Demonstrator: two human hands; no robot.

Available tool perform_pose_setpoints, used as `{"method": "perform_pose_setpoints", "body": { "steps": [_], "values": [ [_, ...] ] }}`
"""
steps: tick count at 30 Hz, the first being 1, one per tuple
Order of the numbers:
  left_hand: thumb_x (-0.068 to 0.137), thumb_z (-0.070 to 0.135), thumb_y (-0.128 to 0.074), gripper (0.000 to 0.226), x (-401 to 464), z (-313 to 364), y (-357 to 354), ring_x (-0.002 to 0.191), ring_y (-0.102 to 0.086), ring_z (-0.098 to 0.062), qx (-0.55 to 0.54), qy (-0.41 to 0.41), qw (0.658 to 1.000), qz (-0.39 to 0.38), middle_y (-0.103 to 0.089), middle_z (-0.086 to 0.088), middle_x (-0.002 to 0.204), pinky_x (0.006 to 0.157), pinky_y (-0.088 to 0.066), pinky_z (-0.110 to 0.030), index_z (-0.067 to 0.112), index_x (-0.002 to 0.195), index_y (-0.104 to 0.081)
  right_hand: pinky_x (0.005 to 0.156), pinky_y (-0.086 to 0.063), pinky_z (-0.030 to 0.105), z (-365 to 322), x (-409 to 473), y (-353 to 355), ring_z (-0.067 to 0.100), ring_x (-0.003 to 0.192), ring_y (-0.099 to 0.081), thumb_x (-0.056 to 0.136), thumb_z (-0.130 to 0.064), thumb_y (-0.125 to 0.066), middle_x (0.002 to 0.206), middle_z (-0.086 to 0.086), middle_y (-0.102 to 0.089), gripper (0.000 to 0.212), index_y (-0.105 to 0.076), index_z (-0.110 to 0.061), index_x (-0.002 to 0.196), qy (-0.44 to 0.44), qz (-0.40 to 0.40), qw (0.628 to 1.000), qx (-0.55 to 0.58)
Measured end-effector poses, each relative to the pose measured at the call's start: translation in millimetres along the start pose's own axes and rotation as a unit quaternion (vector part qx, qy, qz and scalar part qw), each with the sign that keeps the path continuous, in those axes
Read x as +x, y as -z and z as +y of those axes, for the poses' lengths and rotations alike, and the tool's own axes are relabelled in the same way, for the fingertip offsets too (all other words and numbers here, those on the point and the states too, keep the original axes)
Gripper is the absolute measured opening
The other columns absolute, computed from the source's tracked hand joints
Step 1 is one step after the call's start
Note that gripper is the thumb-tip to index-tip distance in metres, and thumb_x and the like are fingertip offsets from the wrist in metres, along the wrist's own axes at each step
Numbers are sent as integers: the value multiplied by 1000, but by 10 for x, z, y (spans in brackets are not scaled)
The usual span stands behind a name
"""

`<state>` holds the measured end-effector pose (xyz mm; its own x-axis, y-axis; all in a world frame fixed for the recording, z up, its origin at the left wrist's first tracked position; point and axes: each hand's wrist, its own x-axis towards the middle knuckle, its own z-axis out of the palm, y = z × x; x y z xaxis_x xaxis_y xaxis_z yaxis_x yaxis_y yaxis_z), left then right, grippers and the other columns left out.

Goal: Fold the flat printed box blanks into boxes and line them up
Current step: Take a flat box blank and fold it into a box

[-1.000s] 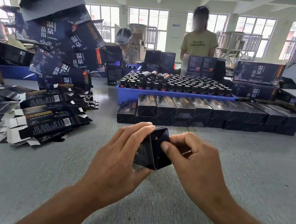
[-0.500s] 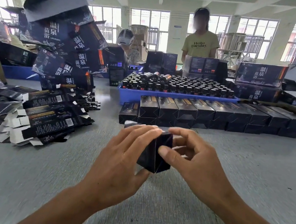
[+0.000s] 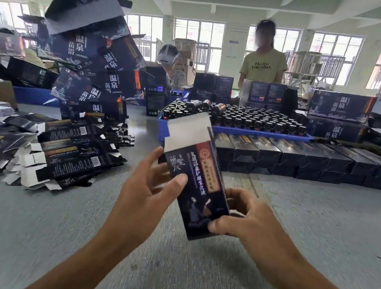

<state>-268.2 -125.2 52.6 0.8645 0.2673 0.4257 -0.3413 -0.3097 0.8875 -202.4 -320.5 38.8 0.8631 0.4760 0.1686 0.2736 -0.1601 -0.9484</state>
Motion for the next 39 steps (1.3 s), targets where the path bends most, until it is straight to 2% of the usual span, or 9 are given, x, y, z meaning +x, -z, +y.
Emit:
{"method": "perform_pose_setpoints", "body": {
  "steps": [2,5,7,11,20,23,29,35,39],
  "values": [
    [84,38,-66,39,15,11,11,103,-70,-6,-68,12,997,-37,-75,10,111,74,-56,-14,53,118,-56,82,-52,22,1,-17,-29,1,97,-70,67,-29,-83,105,-15,-74,54,-61,-29,116,-3,-30,999,-20],
    [79,33,-75,39,16,1,20,101,-71,-5,-85,3,995,-58,-74,14,111,74,-55,-13,60,105,-66,70,-52,9,-22,-26,-16,-8,97,-68,82,-34,-80,105,-27,-72,39,-60,-34,115,18,-22,1000,1],
    [77,30,-83,39,5,-25,17,102,-71,-10,-90,11,993,-80,-74,10,113,78,-56,-18,50,108,-70,70,-50,4,-47,-17,22,-10,100,-66,76,-41,-79,108,-29,-70,47,-60,-35,118,49,16,998,32],
    [68,23,-91,52,-2,-59,-19,99,-72,-17,-87,42,993,-75,-75,2,109,77,-58,-23,26,113,-65,81,-56,14,-35,14,72,0,108,-67,69,-45,-81,116,-18,-72,58,-62,-35,122,92,60,991,76],
    [72,31,-79,56,13,-30,25,103,-72,-15,-111,-3,992,-57,-74,6,113,81,-56,-20,33,123,-55,82,-59,26,-4,36,71,8,103,-72,76,-39,-78,112,-14,-74,38,-62,-40,110,112,55,989,77],
    [79,28,-72,41,-8,-13,17,105,-70,-14,-82,-53,993,-59,-73,9,114,84,-56,-21,39,117,-61,79,-57,15,-16,16,56,1,104,-70,87,-29,-74,114,-22,-71,43,-56,-54,116,144,61,987,48],
    [85,28,-68,35,-13,-34,41,108,-69,-10,-51,-71,994,-65,-70,14,117,82,-55,-20,41,118,-66,76,-50,5,-62,-29,53,-10,112,-60,87,-46,-63,121,-39,-59,51,-46,-67,130,170,39,984,-32],
    [89,40,-68,20,-22,-23,52,105,-70,-20,-58,-68,994,-59,-73,4,112,84,-58,-29,39,109,-68,83,-56,15,-105,-40,103,-4,112,-63,92,-56,-50,121,-26,-66,36,-53,-63,127,165,22,985,-42],
    [87,34,-68,12,-23,1,42,110,-68,-15,-72,-78,993,-56,-68,15,122,83,-54,-20,37,99,-70,84,-49,6,-149,-77,54,-8,115,-60,94,-40,-53,124,-28,-64,31,-66,-49,121,187,42,981,-10]
  ]
}}
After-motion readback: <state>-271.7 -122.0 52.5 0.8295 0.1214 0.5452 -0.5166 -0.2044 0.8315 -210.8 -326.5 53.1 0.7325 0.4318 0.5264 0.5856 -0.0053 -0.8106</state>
